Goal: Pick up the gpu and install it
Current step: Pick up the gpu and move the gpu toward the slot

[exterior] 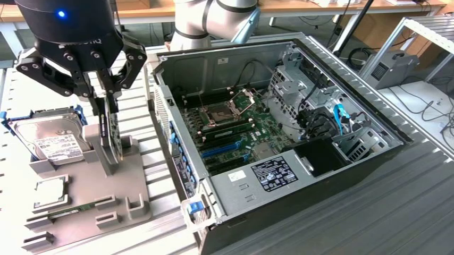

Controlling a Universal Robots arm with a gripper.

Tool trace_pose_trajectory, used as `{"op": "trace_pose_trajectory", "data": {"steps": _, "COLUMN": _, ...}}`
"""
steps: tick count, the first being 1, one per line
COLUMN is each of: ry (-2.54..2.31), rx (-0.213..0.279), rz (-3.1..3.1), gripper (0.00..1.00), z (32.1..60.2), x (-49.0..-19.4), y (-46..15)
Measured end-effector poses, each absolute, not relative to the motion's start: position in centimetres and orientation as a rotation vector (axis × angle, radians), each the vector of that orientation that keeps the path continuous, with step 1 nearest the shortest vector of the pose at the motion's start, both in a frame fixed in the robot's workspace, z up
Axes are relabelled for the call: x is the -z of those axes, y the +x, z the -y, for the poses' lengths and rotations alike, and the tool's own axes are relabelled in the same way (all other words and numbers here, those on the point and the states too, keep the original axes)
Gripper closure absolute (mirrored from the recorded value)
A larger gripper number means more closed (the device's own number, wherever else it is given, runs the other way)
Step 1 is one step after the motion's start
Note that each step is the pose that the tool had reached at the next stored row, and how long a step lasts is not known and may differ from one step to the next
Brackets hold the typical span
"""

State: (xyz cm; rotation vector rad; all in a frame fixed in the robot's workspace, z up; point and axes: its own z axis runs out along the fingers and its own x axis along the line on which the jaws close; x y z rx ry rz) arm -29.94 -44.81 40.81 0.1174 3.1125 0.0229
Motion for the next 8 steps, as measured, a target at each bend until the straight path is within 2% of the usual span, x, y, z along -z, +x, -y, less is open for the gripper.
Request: {"op": "trace_pose_trajectory", "data": {"steps": 8, "ry": 0.117, "rx": -0.023, "rz": -3.113, "gripper": 0.74, "z": 44.81, "x": -41.10, "y": -29.93}}
